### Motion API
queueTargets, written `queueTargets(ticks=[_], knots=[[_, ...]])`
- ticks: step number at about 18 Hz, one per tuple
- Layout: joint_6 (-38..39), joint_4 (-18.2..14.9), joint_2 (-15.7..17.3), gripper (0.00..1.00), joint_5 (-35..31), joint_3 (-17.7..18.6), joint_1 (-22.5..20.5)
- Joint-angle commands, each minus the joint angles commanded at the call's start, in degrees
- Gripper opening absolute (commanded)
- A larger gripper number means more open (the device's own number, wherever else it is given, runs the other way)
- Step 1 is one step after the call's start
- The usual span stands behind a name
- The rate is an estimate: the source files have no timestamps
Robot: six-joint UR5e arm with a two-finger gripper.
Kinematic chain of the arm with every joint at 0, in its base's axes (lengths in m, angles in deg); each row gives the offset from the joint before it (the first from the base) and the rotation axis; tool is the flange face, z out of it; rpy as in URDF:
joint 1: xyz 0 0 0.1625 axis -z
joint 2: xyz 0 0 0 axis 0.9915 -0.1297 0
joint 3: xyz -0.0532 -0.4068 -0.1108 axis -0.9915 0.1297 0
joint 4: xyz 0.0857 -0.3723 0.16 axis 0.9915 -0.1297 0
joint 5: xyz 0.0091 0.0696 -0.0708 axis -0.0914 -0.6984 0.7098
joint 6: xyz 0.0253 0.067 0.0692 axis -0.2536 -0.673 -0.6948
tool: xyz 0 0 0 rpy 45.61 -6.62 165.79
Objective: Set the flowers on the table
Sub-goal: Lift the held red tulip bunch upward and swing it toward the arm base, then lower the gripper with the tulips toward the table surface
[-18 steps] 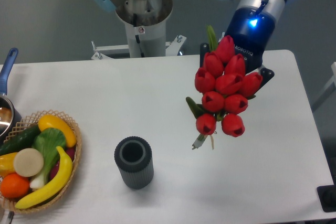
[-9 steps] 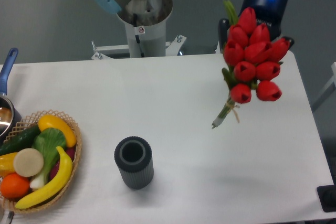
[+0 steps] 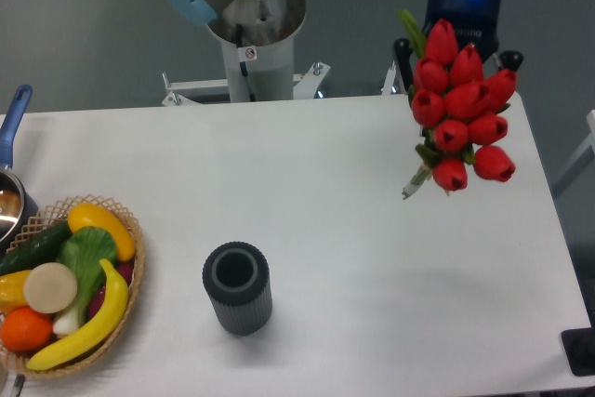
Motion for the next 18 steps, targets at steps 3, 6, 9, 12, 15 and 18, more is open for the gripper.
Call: queueTargets(ticks=[3,6,9,12,15,18], knots=[[-2.37,-0.18,-0.44,0.44,-5.54,0.97,1.76],[-6.76,-1.84,-1.05,0.44,-11.52,1.85,2.91],[-10.28,-4.30,-1.93,0.40,-16.79,1.76,4.14],[-13.19,-5.36,-3.69,0.40,-22.42,1.68,5.72],[-15.21,-6.41,-4.92,0.40,-25.67,1.32,6.16],[-17.41,-6.42,-6.59,0.40,-28.92,1.68,6.25]])
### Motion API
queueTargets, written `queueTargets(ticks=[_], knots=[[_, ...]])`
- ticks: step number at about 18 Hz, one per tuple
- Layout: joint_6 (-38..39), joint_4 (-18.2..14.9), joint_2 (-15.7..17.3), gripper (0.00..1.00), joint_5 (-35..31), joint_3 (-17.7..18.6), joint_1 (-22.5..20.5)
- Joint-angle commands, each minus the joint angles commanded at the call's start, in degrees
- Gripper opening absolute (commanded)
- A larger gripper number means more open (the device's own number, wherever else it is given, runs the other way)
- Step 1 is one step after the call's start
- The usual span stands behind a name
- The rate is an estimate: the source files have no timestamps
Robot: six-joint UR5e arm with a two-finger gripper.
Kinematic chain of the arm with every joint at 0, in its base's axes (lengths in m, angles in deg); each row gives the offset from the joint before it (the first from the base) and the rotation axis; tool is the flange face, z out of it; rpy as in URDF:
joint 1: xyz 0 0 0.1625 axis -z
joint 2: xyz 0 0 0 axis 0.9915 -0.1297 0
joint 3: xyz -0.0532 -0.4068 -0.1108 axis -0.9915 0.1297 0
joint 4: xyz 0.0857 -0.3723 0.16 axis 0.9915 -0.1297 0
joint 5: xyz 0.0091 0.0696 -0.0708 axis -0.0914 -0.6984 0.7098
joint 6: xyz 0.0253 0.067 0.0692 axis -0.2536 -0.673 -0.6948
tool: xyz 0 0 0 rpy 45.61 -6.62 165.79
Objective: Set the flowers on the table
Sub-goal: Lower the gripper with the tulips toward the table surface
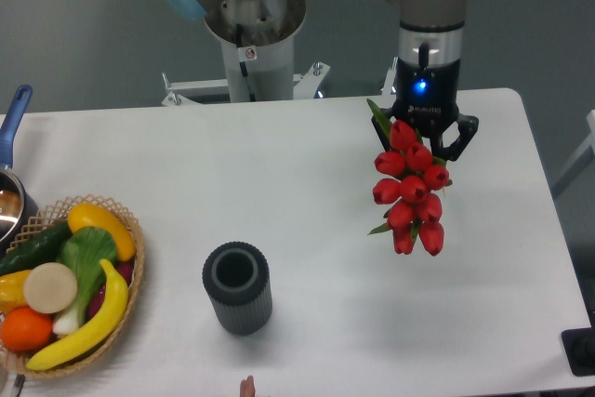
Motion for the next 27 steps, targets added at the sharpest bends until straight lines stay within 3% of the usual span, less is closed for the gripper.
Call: queueTargets(ticks=[7,10,23,24,26,27], knots=[[-3.87,-0.09,-3.69,0.40,-8.17,0.26,0.88],[-4.93,-0.26,-5.45,0.40,-13.36,1.23,3.15],[-5.02,-0.35,-13.36,0.41,-16.45,0.79,6.59],[-5.02,-0.35,-13.71,0.43,-16.71,0.70,6.94],[-5.11,-0.18,-13.81,0.59,-16.71,0.44,7.12],[-5.02,-0.09,-13.89,0.73,-16.80,0.18,7.21]])
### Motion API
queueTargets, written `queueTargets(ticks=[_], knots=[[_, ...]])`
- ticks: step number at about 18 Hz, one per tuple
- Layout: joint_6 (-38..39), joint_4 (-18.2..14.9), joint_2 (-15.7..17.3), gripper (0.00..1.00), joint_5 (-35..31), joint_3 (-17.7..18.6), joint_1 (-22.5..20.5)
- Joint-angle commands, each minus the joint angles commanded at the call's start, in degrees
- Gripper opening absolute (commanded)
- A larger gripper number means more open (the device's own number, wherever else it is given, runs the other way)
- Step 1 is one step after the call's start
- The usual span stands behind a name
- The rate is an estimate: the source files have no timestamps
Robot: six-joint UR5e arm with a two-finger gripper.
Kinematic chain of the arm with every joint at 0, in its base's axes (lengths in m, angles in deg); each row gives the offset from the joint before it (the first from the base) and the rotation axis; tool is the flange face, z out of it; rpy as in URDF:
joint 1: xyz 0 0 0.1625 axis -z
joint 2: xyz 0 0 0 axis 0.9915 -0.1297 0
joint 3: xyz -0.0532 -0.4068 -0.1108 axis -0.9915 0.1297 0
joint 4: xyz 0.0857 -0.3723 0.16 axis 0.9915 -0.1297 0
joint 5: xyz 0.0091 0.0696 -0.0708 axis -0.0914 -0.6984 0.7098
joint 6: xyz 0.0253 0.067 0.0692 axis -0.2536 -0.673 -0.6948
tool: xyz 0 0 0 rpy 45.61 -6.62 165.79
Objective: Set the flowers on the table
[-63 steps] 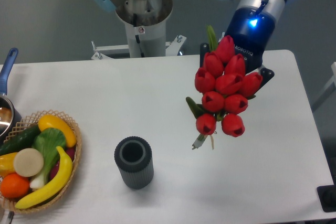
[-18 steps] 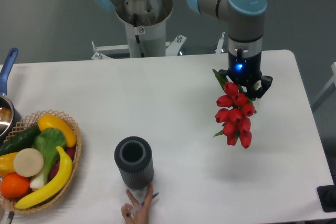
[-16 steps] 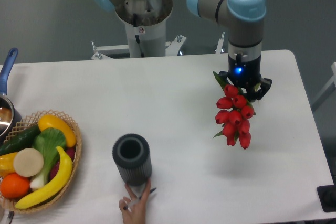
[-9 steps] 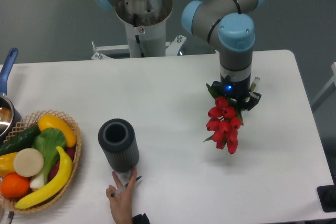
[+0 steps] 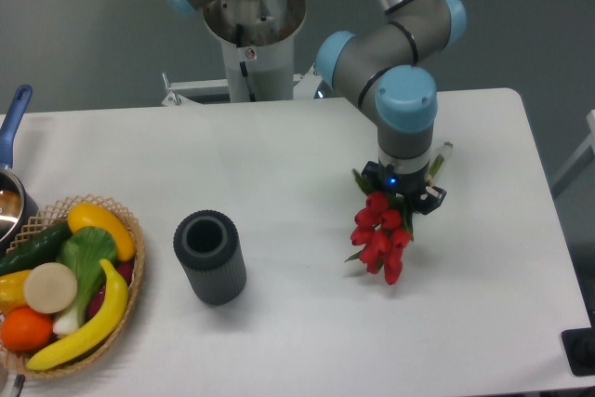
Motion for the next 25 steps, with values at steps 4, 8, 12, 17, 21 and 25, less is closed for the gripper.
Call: queueTargets(ticks=[4,8,12,17,21,25], knots=[[0.00,0.18,0.26,0.97,0.26,-0.70,-0.09],[0.09,0.09,3.59,1.00,-1.58,0.17,0.26],[0.44,0.88,7.81,1.00,-1.41,-0.44,0.26],[-0.26,-0.52,12.73,1.00,-0.88,-1.67,-1.75],[-10.16,-6.58,15.81,1.00,3.76,-2.38,-6.31],[-20.10,-11.85,18.89,1.00,7.56,-2.64,-10.45]])
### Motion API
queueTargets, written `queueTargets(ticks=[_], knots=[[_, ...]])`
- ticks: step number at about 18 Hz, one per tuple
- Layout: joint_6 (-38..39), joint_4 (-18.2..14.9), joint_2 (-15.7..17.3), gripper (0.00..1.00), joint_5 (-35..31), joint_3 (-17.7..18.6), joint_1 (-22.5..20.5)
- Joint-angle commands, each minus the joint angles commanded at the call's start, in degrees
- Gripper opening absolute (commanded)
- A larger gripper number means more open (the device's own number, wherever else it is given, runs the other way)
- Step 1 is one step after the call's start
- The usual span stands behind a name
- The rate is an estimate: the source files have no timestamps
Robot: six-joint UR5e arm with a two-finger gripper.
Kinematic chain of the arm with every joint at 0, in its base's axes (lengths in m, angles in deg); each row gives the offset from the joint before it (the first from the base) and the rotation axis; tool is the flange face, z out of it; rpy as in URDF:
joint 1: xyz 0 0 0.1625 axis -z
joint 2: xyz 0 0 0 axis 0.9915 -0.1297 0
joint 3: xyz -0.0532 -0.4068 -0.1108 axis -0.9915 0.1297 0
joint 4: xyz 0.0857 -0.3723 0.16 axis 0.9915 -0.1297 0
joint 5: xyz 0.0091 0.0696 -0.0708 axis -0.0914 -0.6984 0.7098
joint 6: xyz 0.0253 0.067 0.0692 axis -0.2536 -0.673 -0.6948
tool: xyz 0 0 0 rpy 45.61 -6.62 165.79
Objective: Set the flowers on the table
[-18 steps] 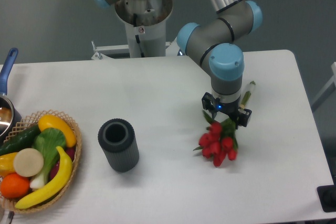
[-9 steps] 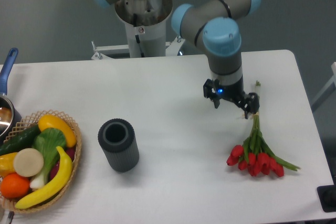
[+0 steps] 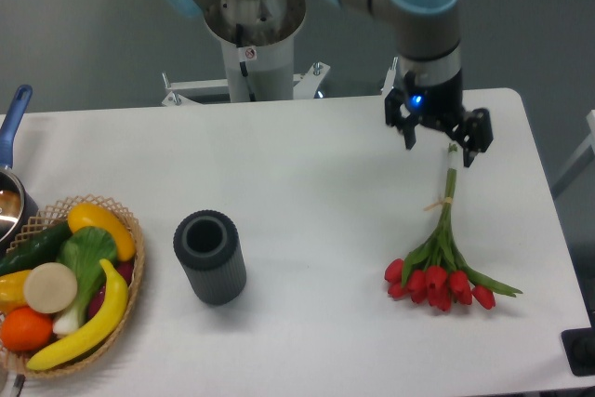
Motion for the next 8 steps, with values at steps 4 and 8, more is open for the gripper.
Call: queueTargets(ticks=[4,8], knots=[[-13.62,-8.27,2.38,1.00,4.65,-1.24,-7.64],[-18.57,-9.77,3.43,1.00,6.95,-0.62,-10.20]])
